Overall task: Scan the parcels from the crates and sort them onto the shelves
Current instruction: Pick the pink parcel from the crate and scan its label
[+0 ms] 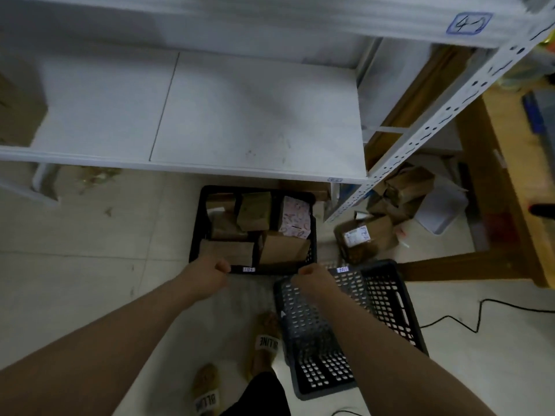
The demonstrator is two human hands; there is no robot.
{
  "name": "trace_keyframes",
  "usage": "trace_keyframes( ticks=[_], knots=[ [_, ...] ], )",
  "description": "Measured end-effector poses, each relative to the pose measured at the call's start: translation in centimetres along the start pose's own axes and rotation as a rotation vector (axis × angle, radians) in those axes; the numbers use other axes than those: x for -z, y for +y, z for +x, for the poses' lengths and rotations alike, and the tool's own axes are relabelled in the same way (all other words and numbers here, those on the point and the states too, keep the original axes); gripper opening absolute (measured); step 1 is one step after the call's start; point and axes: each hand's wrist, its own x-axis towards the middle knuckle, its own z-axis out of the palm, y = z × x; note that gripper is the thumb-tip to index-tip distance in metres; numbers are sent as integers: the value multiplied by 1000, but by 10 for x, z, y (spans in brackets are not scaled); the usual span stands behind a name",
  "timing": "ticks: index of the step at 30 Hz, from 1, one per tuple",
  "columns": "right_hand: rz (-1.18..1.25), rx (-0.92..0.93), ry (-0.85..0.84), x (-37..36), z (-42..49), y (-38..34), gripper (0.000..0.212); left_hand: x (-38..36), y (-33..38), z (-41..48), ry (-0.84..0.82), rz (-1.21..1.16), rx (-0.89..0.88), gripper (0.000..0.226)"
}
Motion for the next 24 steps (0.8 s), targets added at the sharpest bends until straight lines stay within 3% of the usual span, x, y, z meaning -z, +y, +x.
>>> trace_keyframes(
  ticks=[5,9,14,16,18,24],
  knots=[
    [45,18,6,5,54,-15,41,-20,9,45,-4,-137,79,12],
    [31,0,-25,-1,95,-25,21,-31,1,80,-36,-223,109,12],
    [18,-25,-16,-13,168,-28,47,-47,-12,151,-60,-230,155,14],
    [36,-10,42,-17,204,-28,47,-57,-12,188,-69,-246,171,17],
    [96,15,126,-17,241,-28,38,-66,-7,225,-115,-229,137,27],
    [96,15,255,0,343,-6,66,-102,19,324,-197,-198,-34,54]
  ],
)
